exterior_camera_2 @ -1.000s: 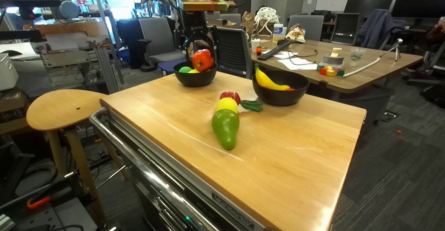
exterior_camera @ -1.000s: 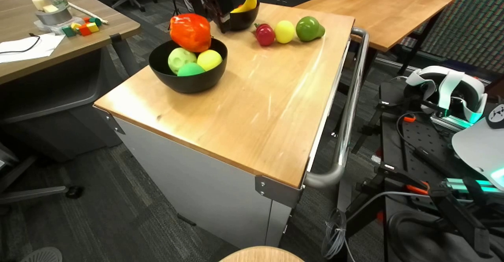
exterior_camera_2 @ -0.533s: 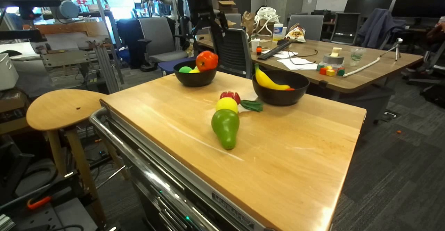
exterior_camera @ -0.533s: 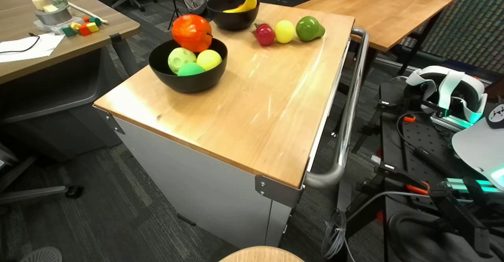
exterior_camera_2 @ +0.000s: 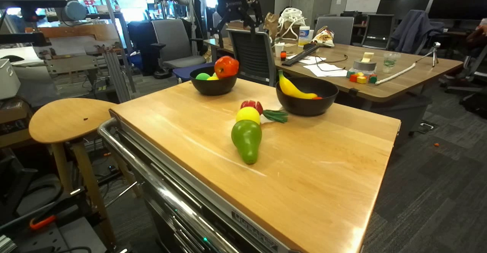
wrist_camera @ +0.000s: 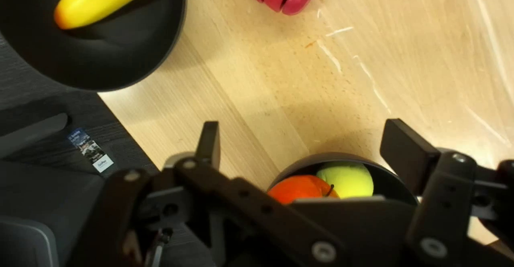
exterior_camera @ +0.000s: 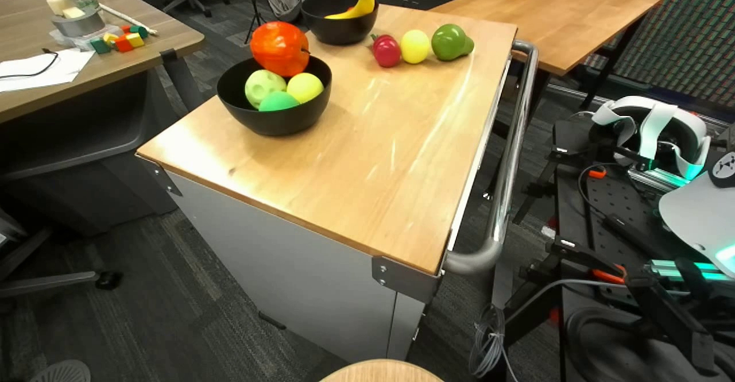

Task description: Put the fruits and vegetables in the left bowl then put the remaining fruits and vegetables in the right bowl

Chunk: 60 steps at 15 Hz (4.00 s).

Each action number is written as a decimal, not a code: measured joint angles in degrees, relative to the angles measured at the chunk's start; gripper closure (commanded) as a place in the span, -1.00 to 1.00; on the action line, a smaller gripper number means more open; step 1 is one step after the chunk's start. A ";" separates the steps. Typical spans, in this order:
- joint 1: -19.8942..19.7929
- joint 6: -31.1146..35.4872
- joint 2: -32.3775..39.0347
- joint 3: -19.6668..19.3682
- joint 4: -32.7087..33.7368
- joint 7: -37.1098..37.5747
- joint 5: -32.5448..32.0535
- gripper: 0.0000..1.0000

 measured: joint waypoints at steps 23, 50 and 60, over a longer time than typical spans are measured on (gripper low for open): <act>-2.46 53.61 -13.00 -7.20 -45.55 19.96 -13.90 -1.00; -2.62 47.94 -1.33 -7.83 -32.83 29.88 -31.34 0.25; -2.86 49.32 -14.71 -0.48 -39.96 5.35 -11.99 0.25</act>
